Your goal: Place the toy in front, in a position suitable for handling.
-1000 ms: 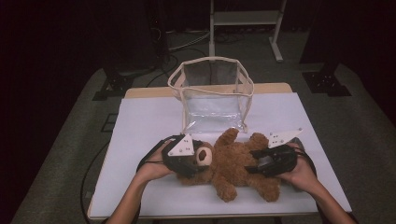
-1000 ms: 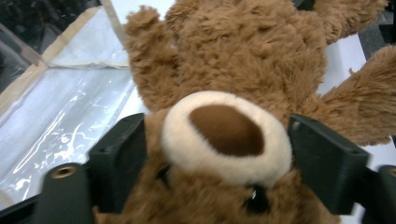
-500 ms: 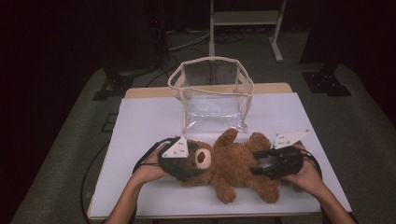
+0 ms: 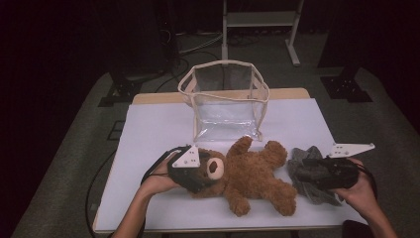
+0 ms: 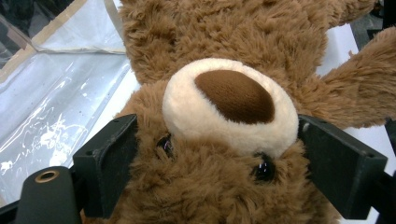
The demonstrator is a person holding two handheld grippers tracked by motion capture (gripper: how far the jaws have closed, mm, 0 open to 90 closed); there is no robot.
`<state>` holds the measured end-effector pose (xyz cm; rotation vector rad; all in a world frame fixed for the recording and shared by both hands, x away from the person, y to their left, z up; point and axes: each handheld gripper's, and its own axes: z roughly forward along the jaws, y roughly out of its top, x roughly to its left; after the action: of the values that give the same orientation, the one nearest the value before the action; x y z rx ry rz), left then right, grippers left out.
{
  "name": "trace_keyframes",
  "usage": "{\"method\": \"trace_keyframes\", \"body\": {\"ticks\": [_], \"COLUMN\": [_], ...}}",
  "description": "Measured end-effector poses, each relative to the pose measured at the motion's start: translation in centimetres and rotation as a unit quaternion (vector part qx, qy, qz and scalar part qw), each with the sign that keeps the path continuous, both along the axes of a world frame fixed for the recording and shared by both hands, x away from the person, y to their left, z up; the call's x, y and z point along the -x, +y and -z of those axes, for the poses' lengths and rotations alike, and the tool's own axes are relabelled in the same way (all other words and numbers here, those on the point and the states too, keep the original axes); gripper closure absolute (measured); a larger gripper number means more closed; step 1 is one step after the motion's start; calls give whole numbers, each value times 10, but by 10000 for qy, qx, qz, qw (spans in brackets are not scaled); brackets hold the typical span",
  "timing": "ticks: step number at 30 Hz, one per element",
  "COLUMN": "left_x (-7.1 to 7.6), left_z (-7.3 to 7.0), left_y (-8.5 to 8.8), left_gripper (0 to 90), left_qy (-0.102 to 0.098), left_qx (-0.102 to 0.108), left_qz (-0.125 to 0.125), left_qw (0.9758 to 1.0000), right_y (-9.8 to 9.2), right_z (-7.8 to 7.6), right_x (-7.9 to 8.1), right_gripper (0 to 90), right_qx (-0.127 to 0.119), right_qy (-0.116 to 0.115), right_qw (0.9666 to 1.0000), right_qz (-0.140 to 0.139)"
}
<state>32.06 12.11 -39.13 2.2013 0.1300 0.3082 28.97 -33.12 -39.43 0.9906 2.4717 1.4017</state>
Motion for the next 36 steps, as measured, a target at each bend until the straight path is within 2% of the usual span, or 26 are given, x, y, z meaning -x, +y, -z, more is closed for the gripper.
{"method": "trace_keyframes", "body": {"ticks": [1, 5, 6, 15, 18, 19, 22, 26, 30, 33, 34, 35, 36], "left_x": [0, 0, 0, -2, -2, -2, -1, -2, -5, -7, -7, -7, -7], "left_z": [0, -2, -3, -6, -6, -7, -8, -7, -2, 4, 4, 4, 4], "left_y": [0, 0, 1, 9, 9, 9, 10, 12, 12, 10, 10, 10, 9], "left_gripper": [150, 150, 150, 150, 133, 114, 113, 108, 106, 102, 103, 103, 103], "left_qy": [-14, -37, -31, -13, -29, -45, -75, -27, 97, 275, 275, 278, 291], "left_qx": [-22, -34, -21, 0, -21, -85, -76, -75, -50, 17, 17, 30, 24], "left_qz": [1, 17, 23, -87, -89, -135, -107, -115, -70, -57, -57, -76, -108], "left_qw": [10000, 10000, 10000, 10000, 10000, 9999, 9999, 9999, 9999, 9996, 9996, 9996, 9995], "right_y": [-7, -13, -16, -18, -15, -15, -18, -20, -16, -14, -14, -14, -15], "right_z": [7, 18, 26, 58, 57, 55, 51, 49, 55, 59, 59, 58, 56], "right_x": [0, -1, -2, -10, -10, -9, -10, -12, -19, -21, -21, -20, -19], "right_gripper": [320, 319, 318, 314, 319, 319, 308, 282, 263, 347, 347, 385, 526], "right_qx": [98, 283, 417, 771, 857, 881, 858, 906, 1082, 1146, 1146, 1154, 1168], "right_qy": [67, 165, 229, 350, 260, 211, 210, 183, 244, 190, 190, 200, 265], "right_qw": [9999, 9991, 9982, 9947, 9943, 9942, 9944, 9939, 9924, 9913, 9913, 9910, 9903], "right_qz": [122, 265, 358, 586, 582, 589, 584, 604, 534, 612, 612, 647, 708]}}
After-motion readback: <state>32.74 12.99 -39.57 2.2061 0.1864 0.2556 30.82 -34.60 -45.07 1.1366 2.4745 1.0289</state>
